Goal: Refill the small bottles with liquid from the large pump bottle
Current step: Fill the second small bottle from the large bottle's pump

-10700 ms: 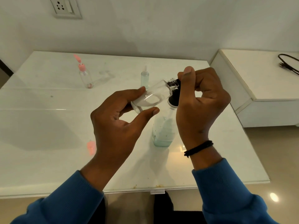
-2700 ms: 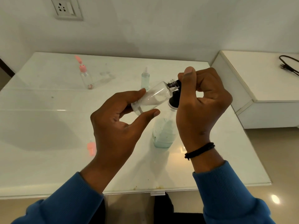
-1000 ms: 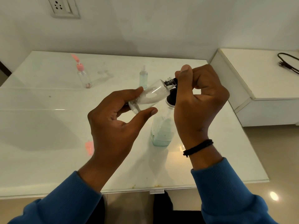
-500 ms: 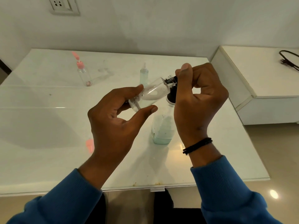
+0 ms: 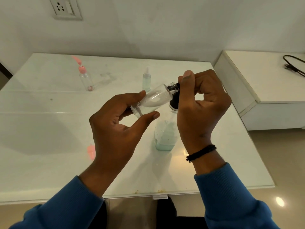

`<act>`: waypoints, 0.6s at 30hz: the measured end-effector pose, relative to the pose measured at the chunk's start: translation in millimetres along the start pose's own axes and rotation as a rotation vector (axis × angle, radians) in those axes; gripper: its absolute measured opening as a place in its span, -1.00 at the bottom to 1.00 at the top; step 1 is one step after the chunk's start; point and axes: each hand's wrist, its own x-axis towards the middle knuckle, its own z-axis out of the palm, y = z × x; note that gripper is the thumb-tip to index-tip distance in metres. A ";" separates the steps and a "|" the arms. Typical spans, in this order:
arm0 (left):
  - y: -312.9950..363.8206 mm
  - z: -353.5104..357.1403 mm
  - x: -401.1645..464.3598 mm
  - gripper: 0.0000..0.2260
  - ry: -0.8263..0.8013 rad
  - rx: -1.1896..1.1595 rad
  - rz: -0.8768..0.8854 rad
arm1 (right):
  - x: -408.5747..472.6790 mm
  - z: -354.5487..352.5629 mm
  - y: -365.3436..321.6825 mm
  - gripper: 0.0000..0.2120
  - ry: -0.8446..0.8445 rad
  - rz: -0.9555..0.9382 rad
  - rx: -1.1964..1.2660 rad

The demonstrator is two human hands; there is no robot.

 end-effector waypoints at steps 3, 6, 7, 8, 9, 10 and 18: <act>1.2 1.0 0.1 -0.61 0.003 0.010 0.003 | 3.2 -1.2 -1.5 -0.69 0.011 -0.013 0.003; -0.1 0.8 -0.6 -0.60 0.002 0.014 -0.002 | 0.3 -0.2 -0.7 -0.69 0.015 -0.018 -0.001; -0.6 0.6 -0.6 -0.60 0.003 0.013 -0.006 | -0.7 0.1 0.0 -0.69 0.012 -0.017 -0.002; -0.7 0.6 -0.8 -0.60 0.003 0.013 -0.010 | -1.5 0.1 0.6 -0.69 0.010 -0.013 -0.002; -0.6 0.8 -0.4 -0.60 0.004 0.013 -0.012 | -1.2 0.2 1.0 -0.69 0.008 -0.010 -0.001; -0.2 1.2 -0.5 -0.60 0.005 0.014 -0.014 | -0.3 0.0 1.0 -0.69 0.005 -0.009 -0.001; 0.5 1.5 -1.2 -0.61 -0.001 0.005 -0.018 | 0.2 -1.1 0.2 -0.69 -0.004 -0.011 0.022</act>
